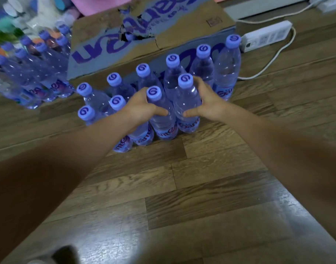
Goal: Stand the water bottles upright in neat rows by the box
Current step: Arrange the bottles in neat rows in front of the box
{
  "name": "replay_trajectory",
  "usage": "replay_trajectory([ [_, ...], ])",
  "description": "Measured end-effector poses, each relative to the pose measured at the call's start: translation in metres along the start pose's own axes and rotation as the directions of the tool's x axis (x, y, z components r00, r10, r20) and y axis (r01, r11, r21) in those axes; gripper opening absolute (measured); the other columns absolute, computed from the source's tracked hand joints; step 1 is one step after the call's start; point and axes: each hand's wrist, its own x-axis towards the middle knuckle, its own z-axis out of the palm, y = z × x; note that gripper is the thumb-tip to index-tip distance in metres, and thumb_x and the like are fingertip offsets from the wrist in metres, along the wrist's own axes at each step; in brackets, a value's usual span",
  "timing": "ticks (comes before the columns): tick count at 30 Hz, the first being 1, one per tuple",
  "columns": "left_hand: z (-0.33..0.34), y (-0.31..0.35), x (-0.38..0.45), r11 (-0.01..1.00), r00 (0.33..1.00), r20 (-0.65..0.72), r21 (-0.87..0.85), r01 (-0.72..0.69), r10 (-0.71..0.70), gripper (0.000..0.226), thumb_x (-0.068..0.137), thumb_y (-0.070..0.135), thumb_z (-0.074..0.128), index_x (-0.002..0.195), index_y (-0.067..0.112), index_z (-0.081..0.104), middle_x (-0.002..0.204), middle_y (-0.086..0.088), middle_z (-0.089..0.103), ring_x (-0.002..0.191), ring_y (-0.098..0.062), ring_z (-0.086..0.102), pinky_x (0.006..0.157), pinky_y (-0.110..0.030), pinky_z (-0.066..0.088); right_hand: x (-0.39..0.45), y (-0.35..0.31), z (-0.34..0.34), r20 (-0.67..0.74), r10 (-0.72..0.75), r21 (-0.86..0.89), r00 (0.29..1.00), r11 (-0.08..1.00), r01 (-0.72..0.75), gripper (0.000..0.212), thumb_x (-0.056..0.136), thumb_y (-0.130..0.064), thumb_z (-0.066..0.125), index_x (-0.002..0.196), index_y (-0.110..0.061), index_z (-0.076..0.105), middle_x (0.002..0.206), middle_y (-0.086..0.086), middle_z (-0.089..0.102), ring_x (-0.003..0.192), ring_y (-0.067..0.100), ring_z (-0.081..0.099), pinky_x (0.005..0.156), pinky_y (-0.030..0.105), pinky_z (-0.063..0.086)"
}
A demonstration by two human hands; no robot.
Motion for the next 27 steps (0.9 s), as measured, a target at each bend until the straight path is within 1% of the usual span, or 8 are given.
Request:
replay_trajectory([
  [3,-0.009,0.018,0.002,0.999,0.998,0.049,-0.029,0.039,-0.037,0.073,0.067,0.021,0.08,0.129,0.014,0.044,0.128,0.003,0.053,0.115,-0.012,0.05,0.102,-0.032,0.041,-0.012,0.0,-0.003,-0.013,-0.004,0.056,1.0,0.998,0.005,0.105,0.065,-0.018,0.083,0.143,-0.024,0.014,0.146,0.001,0.027,0.134,0.017,0.031,0.11,0.037,0.035],
  [6,-0.04,0.056,0.002,0.995,0.995,0.102,-0.093,0.03,-0.02,0.074,0.072,0.024,0.076,0.135,0.014,0.039,0.133,0.003,0.049,0.121,-0.012,0.047,0.101,-0.027,0.035,-0.023,-0.012,-0.02,-0.071,0.016,-0.004,0.997,1.0,-0.016,0.105,0.067,-0.026,0.082,0.144,-0.029,0.011,0.147,0.003,0.021,0.137,0.016,0.026,0.112,0.042,0.032],
  [8,-0.07,0.077,0.0,0.998,0.995,0.096,-0.058,-0.032,0.038,0.056,0.072,0.033,0.074,0.121,0.02,0.052,0.12,0.004,0.058,0.119,-0.013,0.052,0.104,-0.029,0.036,-0.029,-0.026,-0.033,-0.156,-0.004,-0.061,0.988,0.998,-0.005,0.096,0.068,-0.029,0.08,0.142,-0.033,0.018,0.14,0.0,0.024,0.134,0.017,0.029,0.111,0.043,0.034],
  [11,-0.124,0.084,0.001,0.976,0.984,0.017,-0.134,-0.171,0.175,0.003,0.086,0.027,0.06,0.088,0.025,0.061,0.096,0.005,0.066,0.102,-0.008,0.06,0.096,-0.024,0.042,-0.031,-0.055,-0.039,-0.293,-0.084,-0.109,0.952,0.993,0.054,0.079,0.071,-0.03,0.079,0.134,-0.031,0.032,0.125,-0.006,0.03,0.121,0.011,0.037,0.107,0.036,0.036],
  [15,-0.215,0.041,0.016,0.956,0.957,-0.222,-0.184,-0.229,0.187,0.011,0.091,0.021,0.053,0.083,0.021,0.061,0.075,0.009,0.069,0.077,-0.003,0.062,0.074,-0.014,0.051,-0.009,-0.101,-0.018,-0.423,-0.231,-0.249,0.876,0.959,0.132,0.058,0.071,-0.04,0.066,0.124,-0.025,0.046,0.116,-0.008,0.036,0.115,0.012,0.041,0.101,0.032,0.037],
  [19,-0.307,-0.047,0.019,0.986,0.925,-0.375,-0.127,-0.112,0.057,0.011,0.091,0.017,0.052,0.089,0.012,0.062,0.082,-0.003,0.061,0.076,-0.009,0.057,0.073,-0.024,0.048,0.043,-0.164,0.037,-0.309,-0.265,-0.228,0.913,0.953,0.199,0.038,0.083,-0.027,0.068,0.113,-0.029,0.046,0.111,-0.01,0.046,0.107,0.011,0.046,0.093,0.034,0.042],
  [23,-0.355,-0.125,0.018,0.991,0.904,-0.428,-0.13,-0.033,-0.026,0.008,0.089,0.011,0.054,0.084,0.014,0.06,0.073,-0.001,0.058,0.068,-0.011,0.055,0.053,-0.015,0.045,0.102,-0.218,0.11,-0.129,-0.254,-0.239,0.959,0.946,0.218,0.029,0.086,-0.023,0.063,0.109,-0.029,0.047,0.115,-0.005,0.05,0.105,0.014,0.049,0.088,0.036,0.044],
  [27,-0.38,-0.177,0.03,0.976,0.905,-0.413,-0.216,0.013,-0.103,0.006,0.085,0.01,0.06,0.09,0.013,0.059,0.073,0.0,0.056,0.052,0.002,0.055,0.052,-0.012,0.044,0.164,-0.258,0.176,-0.025,-0.11,-0.306,0.994,0.947,0.097,0.023,0.087,-0.023,0.062,0.108,-0.022,0.051,0.11,-0.002,0.051,0.098,0.016,0.051,0.083,0.029,0.039],
])
